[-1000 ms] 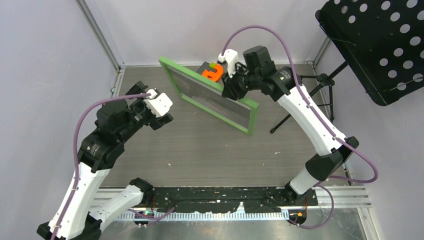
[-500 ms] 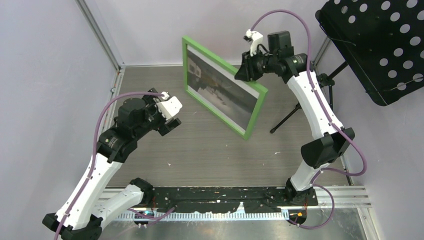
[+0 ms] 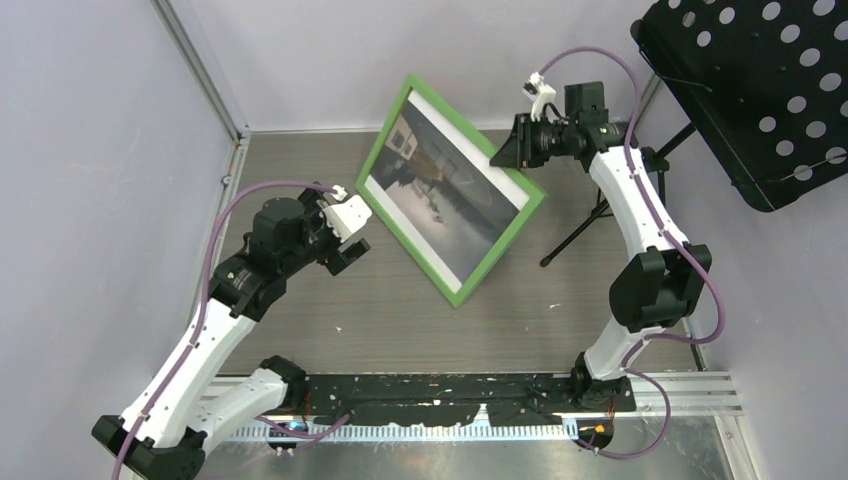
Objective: Put the photo into the frame
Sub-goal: Turn over the photo frame at the center of the board.
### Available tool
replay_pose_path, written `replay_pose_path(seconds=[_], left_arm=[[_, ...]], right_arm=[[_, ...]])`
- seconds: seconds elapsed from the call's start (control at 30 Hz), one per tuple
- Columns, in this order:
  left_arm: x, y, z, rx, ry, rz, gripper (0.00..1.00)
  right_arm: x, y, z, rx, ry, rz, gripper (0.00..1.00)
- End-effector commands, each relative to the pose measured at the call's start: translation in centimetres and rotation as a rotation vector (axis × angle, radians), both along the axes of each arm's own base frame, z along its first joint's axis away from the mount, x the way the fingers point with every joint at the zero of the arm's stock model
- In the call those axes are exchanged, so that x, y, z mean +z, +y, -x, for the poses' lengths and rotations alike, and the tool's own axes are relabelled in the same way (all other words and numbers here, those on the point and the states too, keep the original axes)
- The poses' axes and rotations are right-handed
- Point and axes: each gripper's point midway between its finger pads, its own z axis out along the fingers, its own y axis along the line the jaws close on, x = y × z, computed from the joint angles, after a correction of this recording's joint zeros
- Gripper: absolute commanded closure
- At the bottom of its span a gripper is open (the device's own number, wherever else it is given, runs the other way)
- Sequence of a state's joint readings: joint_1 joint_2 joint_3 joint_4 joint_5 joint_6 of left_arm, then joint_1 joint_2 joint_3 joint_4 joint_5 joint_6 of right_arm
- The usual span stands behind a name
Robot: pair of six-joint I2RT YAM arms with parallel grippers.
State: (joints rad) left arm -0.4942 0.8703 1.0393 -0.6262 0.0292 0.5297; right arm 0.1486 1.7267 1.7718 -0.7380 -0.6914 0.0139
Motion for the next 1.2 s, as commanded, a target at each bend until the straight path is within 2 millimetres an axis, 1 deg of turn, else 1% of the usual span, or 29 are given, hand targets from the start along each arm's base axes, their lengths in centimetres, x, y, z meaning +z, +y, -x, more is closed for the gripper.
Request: replay_pose_path(seconds=[0.0,0.03,0.07,0.1,0.13,0.17,0.2,0.23,0.27,0.4,0.43,0.47,0.5,0.53,0.57,0.63,0.7,0.8,0.83,0.93,1.07,1.13,1.17], left_arm=[[-0.5,-0.6,-1.0,0.023,0.004,0.05,0.0],[-1.1,-0.6,-1.1,0.031,0.018,0.051,0.0],[-1.8,-0.6,-1.2,0.045,0.034,0.049,0.0],[-2.5,-0.5,-1.4,0.059,0.051,0.046,0.0],[-3.2,-0.5,-1.5,0.07,0.072,0.049,0.0],[-4.1,-0.6,-1.4,0.079,0.099,0.051,0.0],[-5.0,-0.6,-1.3,0.088,0.129,0.051,0.0],[-6.0,-0.6,-1.2,0.103,0.162,0.053,0.0],[-7.0,-0.1,-1.2,0.141,0.192,0.043,0.01],[-11.4,1.0,0.2,0.215,0.395,-0.001,0.0],[-12.2,1.4,0.5,0.234,0.441,-0.016,0.0],[-13.1,1.3,1.1,0.221,0.5,-0.016,0.01],[-13.7,1.4,1.5,0.227,0.545,-0.017,0.0],[-14.4,1.6,1.8,0.233,0.59,-0.017,0.0],[-15.0,1.5,2.2,0.237,0.641,-0.006,0.0],[-16.2,1.3,2.9,0.254,0.744,0.005,0.01],[-17.2,1.3,3.0,0.281,0.825,0.019,0.0],[-18.5,1.2,2.4,0.333,0.933,0.076,0.0],[-19.3,1.3,2.2,0.356,0.985,0.093,0.0],[-20.4,0.8,1.8,0.383,1.12,0.166,0.0],[-21.4,0.4,0.5,0.417,1.189,0.238,0.0],[-21.9,0.0,0.0,0.427,1.206,0.262,0.0],[-22.1,-0.2,-0.2,0.433,1.216,0.272,0.0]], right_arm=[[-4.0,0.6,4.2,0.069,0.124,-0.043,0.94],[-3.9,0.4,4.7,0.065,0.122,-0.06,0.94],[-5.6,0.3,5.3,0.062,0.148,-0.063,0.94],[-5.9,0.2,5.7,0.059,0.151,-0.069,0.94],[-7.4,0.0,6.2,0.056,0.17,-0.071,0.94],[-7.9,0.0,6.6,0.058,0.176,-0.074,0.93],[-9.3,-0.1,7.0,0.057,0.196,-0.074,0.93],[-9.9,-0.1,7.3,0.058,0.203,-0.077,0.93],[-11.1,-0.1,7.6,0.057,0.217,-0.077,0.93],[-14.6,-0.3,8.2,0.043,0.266,-0.072,0.94],[-15.7,-0.4,8.4,0.036,0.291,-0.065,0.94],[-16.1,-0.4,8.2,0.028,0.287,-0.064,0.94],[-17.2,-0.5,8.4,0.023,0.31,-0.06,0.94],[-17.8,-0.4,8.1,0.013,0.311,-0.061,0.94],[-18.4,-0.5,8.2,0.006,0.321,-0.062,0.94],[-19.2,-0.4,7.8,-0.005,0.324,-0.07,0.94],[-20.1,-0.5,7.7,-0.018,0.336,-0.068,0.92],[-21.4,-0.8,7.8,-0.03,0.349,-0.042,0.88],[-21.6,-0.9,7.8,-0.031,0.353,-0.036,0.86],[-22.3,-1.2,8.0,-0.026,0.357,-0.008,0.81],[-22.8,-1.5,8.1,-0.007,0.367,0.028,0.74],[-23.3,-1.8,8.4,0.003,0.381,0.051,0.68],[-23.7,-2.0,8.7,0.013,0.389,0.067,0.64]])
